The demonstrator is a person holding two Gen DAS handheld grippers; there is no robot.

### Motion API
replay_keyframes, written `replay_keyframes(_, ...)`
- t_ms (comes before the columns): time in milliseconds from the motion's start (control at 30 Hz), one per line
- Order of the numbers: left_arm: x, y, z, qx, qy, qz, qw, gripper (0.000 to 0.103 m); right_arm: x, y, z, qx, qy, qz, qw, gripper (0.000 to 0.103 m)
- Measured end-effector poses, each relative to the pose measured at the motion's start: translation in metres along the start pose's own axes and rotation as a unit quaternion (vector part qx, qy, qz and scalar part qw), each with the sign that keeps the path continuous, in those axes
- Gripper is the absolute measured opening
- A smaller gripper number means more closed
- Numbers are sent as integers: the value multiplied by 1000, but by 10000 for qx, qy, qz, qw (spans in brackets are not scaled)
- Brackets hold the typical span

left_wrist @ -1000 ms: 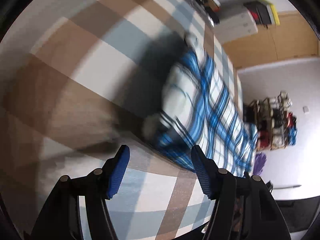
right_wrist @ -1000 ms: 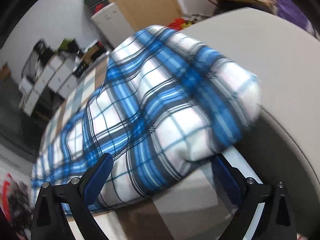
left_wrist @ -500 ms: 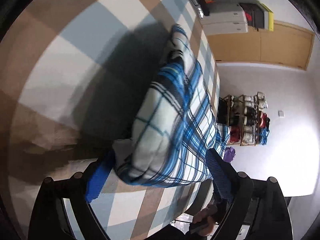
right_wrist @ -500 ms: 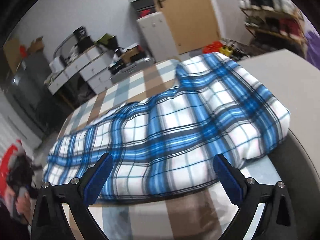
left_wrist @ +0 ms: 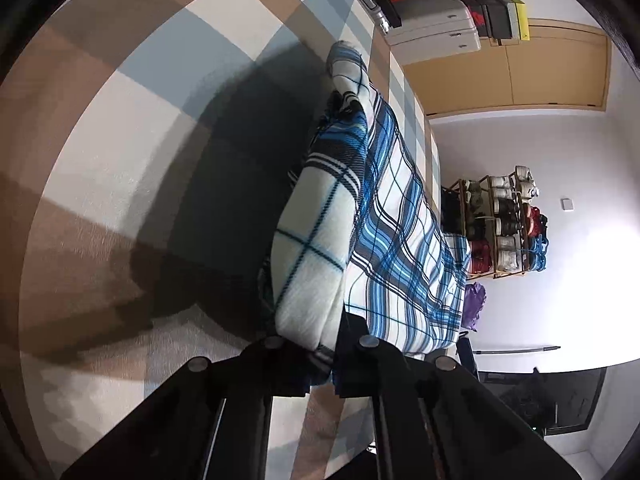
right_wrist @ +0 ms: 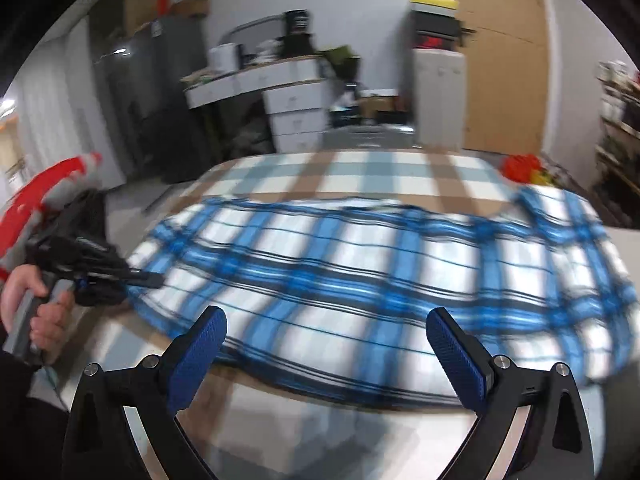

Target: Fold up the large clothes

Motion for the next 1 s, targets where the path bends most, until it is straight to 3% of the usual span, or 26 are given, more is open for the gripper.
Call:
replay_keyframes(67, 2, 0, 1, -1, -10, -17, 10000, 2, 4, 20, -16, -88, 89, 343, 9993, 101)
replay_keyframes(133, 2, -1, 2, 2, -59, -68, 10000, 1, 1, 29, -50, -921, 616, 632, 9918, 101)
replay_keyframes(167, 2, -2, 2, -30, -41, -102, 9999, 1, -2, 25, -67, -1018, 957, 535, 9888, 101)
replay_keyframes(233, 1, 1, 3, -10, -47, -134, 9999, 1, -12, 19, -91, -779, 1471, 92, 9860, 101)
replay_keyframes(300, 0, 4, 6, -56, -56, -104, 9999, 1, -19, 22, -105, -758, 1796, 51, 9808, 103)
replay_keyframes(633, -23, 18, 53, -10, -299, -77, 9995, 1, -32, 102, -103, 63, 1923, 1090, 9752, 103)
replay_keyframes(900, -54, -1, 84, 566, -273, -266, 9977, 1, -47, 139, -82, 945, 2098, 1368, 9635, 103)
replay_keyframes(933, -56, -4, 85, 665, -245, -197, 9973, 7, -46, 139, -78, 1087, 2073, 1333, 9630, 103)
replay_keyframes(1000, -64, -12, 84, 620, -275, -19, 9977, 32, -39, 131, -67, 1327, 1917, 1175, 9653, 100)
Point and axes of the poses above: each gripper's, at about its wrist camera, not at the fingertips, and z roughly against the way its jaws point, y to its left, x to its top, the point moved 3 cm from there along -z, roughly the way its jaws point, and after that the axes turned 10 degrees about -x, right-handed, at the moved point
